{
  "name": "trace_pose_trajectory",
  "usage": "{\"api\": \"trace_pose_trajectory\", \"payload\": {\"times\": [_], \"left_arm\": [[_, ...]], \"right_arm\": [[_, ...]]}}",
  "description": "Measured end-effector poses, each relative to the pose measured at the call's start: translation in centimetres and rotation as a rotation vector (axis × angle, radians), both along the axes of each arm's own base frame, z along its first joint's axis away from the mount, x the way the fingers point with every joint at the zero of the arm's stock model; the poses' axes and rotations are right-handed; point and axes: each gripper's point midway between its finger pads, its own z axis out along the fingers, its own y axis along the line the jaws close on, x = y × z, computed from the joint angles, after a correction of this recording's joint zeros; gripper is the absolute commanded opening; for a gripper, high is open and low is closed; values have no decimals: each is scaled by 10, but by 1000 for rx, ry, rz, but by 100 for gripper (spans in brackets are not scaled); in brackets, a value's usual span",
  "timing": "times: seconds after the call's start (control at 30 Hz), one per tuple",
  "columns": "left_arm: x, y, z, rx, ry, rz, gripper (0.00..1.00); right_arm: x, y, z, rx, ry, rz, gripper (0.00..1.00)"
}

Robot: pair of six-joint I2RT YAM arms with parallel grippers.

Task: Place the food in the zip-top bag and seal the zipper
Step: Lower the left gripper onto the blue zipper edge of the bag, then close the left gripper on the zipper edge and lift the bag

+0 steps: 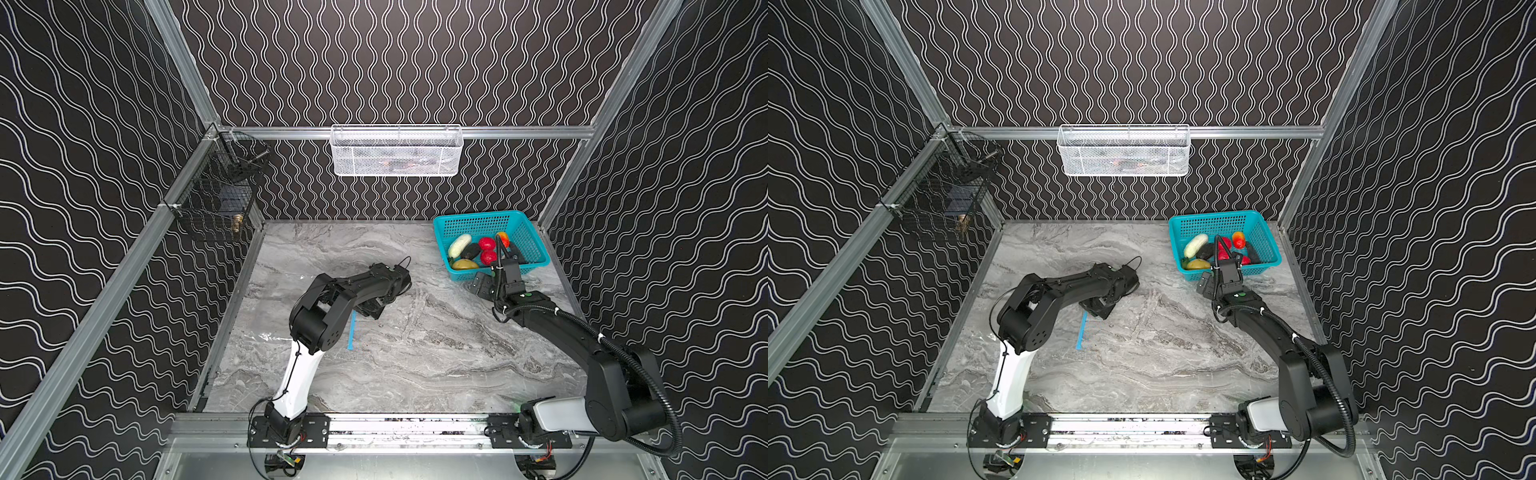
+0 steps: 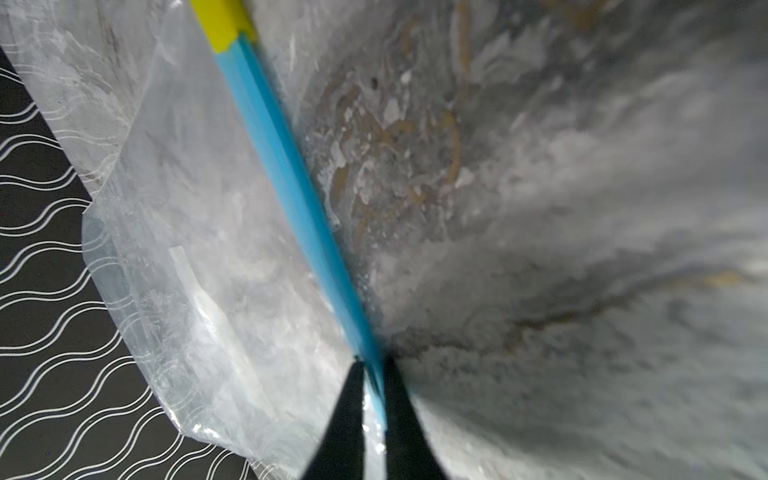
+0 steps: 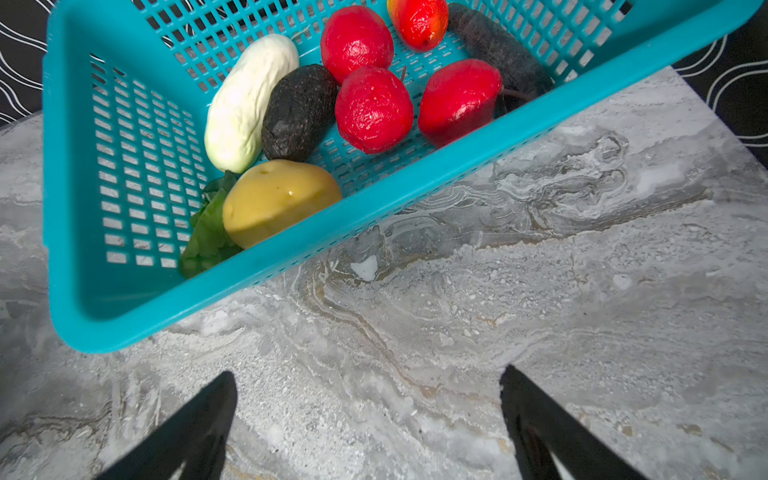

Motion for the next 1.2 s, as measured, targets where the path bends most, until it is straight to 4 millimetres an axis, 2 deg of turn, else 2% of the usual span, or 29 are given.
{"api": "trace_pose_trajectory", "payload": {"times": [0.3,0.47,0.67,0.7,0.77,0.83,0.87,0.97,1.1,1.2], "left_arm": [[2,4,1,26,0,-6,0],[-2,-6,5,-57,17,7,0],[7,-20,44,-159,-63,2,0],[8,-20,49,-166,-74,0,4],[6,-17,56,-174,-87,-1,20],[3,-9,58,-169,-75,-10,41],[2,-3,57,-168,-70,4,55],[4,23,48,-190,-25,66,77],[9,57,37,-255,22,174,80],[4,63,25,-288,65,203,78]], "right_arm": [[-1,-2,4,-6,-8,-3,99],[-1,-2,8,-2,-18,-3,99],[-1,-1,8,-1,-20,-2,99],[-1,-1,8,-1,-20,-2,99],[-1,-1,8,2,-19,0,99],[-1,0,8,4,-18,2,99],[-1,0,8,5,-18,3,99],[-1,1,8,10,-17,8,99],[-1,2,9,13,-19,11,99],[1,3,10,16,-21,13,100]]}}
